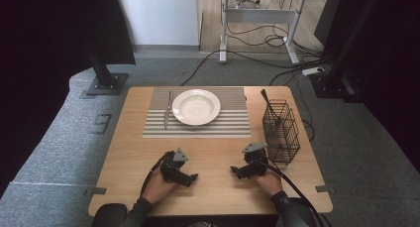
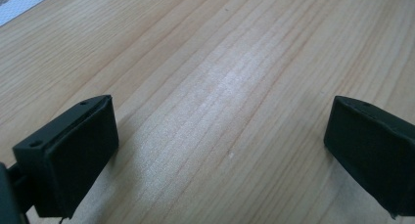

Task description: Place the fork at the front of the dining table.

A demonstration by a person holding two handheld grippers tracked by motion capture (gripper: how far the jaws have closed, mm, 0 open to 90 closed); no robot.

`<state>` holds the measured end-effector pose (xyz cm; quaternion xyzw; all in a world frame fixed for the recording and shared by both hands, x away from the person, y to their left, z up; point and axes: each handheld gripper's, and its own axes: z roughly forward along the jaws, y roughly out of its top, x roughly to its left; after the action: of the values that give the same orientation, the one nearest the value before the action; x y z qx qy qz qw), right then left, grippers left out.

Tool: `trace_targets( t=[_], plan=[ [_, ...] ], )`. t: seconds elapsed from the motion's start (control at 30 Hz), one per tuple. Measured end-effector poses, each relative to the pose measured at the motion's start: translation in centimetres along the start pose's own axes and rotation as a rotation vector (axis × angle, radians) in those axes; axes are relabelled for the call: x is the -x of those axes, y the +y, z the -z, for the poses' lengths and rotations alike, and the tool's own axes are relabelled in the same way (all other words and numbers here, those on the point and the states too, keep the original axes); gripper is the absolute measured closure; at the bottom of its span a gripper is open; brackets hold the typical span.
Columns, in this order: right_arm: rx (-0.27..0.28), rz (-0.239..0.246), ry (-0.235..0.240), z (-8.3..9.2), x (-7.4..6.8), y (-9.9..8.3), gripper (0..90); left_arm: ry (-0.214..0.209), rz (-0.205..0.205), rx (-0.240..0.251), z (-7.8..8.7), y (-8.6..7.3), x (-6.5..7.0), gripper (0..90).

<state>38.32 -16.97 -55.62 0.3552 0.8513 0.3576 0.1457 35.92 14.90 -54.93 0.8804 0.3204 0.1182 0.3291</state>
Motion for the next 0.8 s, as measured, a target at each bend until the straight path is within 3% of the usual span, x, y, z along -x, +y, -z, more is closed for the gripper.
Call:
trace_targets(
  t=[0.3, 0.6, 0.8],
  plan=[
    [0.002, 0.000, -0.001, 0.1, -0.1, -0.1, 0.0, 0.009, 0.011, 0.005, -0.2, 0.2, 0.1, 0.0],
    [0.002, -0.013, -0.012, 0.2, -0.4, -0.2, 0.0, -0.009, 0.001, -0.001, -0.3, 0.5, 0.0, 0.0],
    [0.001, -0.012, -0.011, 0.4, -0.5, -0.5, 0.0, -0.037, 0.015, 0.041, 0.5, 1.5, -0.2, 0.5]
  ],
)
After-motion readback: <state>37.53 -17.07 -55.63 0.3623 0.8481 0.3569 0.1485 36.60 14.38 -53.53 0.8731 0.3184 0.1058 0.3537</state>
